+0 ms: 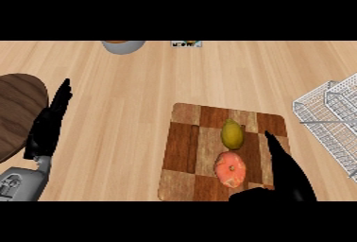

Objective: Pick the squash from the cutting board and place it in the tiered basket

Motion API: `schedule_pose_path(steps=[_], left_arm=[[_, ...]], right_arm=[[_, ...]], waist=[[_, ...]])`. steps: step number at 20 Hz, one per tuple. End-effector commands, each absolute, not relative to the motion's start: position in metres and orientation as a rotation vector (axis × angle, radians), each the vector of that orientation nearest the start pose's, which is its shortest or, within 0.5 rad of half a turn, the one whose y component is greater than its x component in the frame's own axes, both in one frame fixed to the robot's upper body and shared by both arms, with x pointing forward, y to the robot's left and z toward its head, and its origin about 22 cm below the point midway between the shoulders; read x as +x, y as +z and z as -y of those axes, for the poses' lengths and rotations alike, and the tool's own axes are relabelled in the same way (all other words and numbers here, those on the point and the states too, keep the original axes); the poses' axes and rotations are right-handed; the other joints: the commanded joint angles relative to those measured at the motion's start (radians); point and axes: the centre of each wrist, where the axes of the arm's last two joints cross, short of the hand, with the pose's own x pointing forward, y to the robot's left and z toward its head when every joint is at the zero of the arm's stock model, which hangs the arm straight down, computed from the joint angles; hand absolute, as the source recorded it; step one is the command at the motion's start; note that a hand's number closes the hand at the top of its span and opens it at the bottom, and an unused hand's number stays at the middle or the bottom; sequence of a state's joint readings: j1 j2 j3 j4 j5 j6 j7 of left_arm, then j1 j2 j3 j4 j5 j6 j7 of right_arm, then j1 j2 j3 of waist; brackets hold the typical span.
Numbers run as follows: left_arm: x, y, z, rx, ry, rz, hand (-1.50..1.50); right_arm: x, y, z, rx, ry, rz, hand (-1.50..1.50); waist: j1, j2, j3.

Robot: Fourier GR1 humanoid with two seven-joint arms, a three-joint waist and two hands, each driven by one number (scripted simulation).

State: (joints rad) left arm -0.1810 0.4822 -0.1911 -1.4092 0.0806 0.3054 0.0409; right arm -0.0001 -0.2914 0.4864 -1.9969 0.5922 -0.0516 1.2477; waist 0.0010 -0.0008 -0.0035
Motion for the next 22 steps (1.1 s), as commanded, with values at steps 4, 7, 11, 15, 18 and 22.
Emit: schedule_pose_path(steps=[4, 7, 11, 15, 18, 22], left_arm=[[0.276, 0.035, -0.308, 0.445, -0.237, 1.551, 0.00], [0.274, 0.038, -0.299, 0.448, -0.230, 1.539, 0.00], [0.270, 0.026, -0.308, 0.447, -0.240, 1.535, 0.00], [0.279, 0.019, -0.296, 0.436, -0.219, 1.528, 0.00], [0.279, 0.041, -0.294, 0.423, -0.225, 1.535, 0.00], [0.286, 0.042, -0.308, 0.436, -0.237, 1.526, 0.00]], right_arm=[[0.210, 0.092, 0.153, -0.745, 0.452, 0.599, -1.50], [0.190, 0.087, 0.144, -0.730, 0.449, 0.579, -1.50], [0.208, 0.073, 0.138, -0.715, 0.454, 0.543, -1.50], [0.222, 0.079, 0.130, -0.707, 0.445, 0.543, -1.50], [0.212, 0.071, 0.125, -0.707, 0.463, 0.523, -1.50], [0.217, 0.051, 0.117, -0.678, 0.456, 0.528, -1.50]], waist=[[0.009, 0.000, 0.002], [0.001, -0.005, 0.002], [0.007, 0.001, 0.002], [0.000, 0.004, 0.002], [0.005, -0.001, 0.003], [0.004, 0.002, 0.003]])
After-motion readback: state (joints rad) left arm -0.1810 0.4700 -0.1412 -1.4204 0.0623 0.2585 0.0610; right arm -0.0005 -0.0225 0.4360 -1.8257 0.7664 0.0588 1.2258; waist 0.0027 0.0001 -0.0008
